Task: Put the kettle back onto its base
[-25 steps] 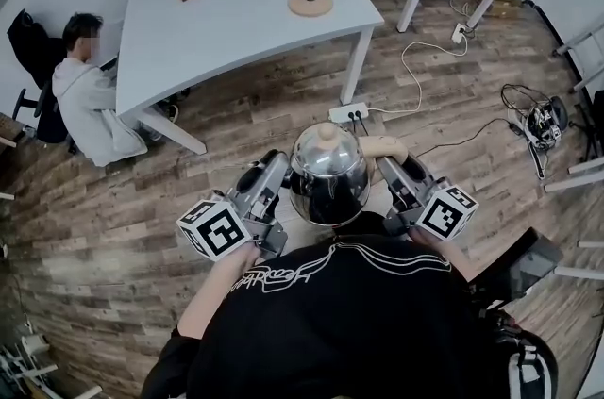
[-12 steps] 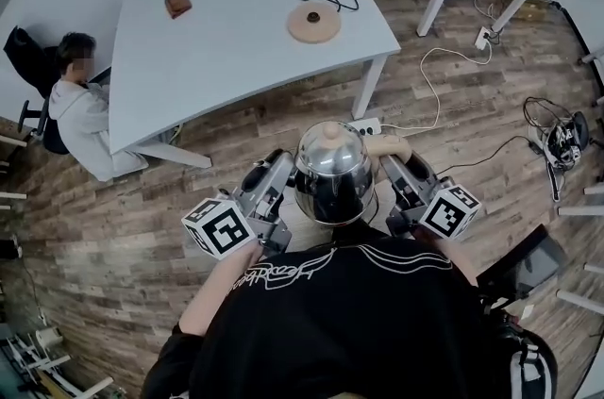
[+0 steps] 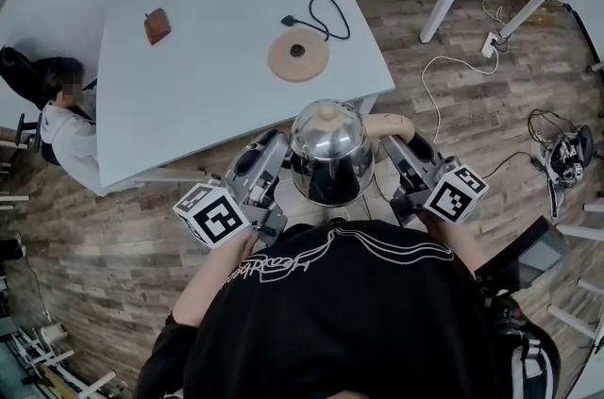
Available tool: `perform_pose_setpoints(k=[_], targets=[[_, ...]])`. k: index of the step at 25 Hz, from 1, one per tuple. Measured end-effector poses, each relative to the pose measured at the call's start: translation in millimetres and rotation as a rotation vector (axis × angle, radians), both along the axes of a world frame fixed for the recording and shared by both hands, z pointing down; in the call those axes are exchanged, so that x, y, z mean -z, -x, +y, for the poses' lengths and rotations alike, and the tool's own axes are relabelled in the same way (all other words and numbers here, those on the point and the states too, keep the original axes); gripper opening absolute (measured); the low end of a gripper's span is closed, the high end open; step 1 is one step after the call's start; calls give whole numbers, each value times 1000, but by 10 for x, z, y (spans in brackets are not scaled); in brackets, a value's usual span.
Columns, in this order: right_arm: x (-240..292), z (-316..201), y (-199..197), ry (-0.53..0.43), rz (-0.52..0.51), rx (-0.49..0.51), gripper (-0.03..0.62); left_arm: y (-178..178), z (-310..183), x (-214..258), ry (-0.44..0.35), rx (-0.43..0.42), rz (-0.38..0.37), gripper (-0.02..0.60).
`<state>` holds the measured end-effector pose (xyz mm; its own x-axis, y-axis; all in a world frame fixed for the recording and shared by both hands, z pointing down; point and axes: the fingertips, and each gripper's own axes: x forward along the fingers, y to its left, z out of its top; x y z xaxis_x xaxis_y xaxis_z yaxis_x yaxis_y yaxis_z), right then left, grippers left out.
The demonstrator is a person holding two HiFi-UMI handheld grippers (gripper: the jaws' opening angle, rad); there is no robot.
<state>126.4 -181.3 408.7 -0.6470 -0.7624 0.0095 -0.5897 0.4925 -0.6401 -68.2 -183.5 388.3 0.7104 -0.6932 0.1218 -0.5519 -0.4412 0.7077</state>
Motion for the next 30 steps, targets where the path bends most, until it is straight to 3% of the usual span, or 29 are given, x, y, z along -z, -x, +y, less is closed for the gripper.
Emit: perform_pose_setpoints(k=[13,19,25,30], targets=[[78,-70,58,-116,47,97,179,37,-24,76,-136,51,-40,83],[76,-1072,336,-80,114,99,170,309,-1140,83,-130,14,-38,81],[-60,-1642,448,-70,170,108,161,401,-1735,-81,-151,4,-44,72],[-245,-2514,550,-56,233,99,152,484,-2626,-268,-168,-27,-48,69]])
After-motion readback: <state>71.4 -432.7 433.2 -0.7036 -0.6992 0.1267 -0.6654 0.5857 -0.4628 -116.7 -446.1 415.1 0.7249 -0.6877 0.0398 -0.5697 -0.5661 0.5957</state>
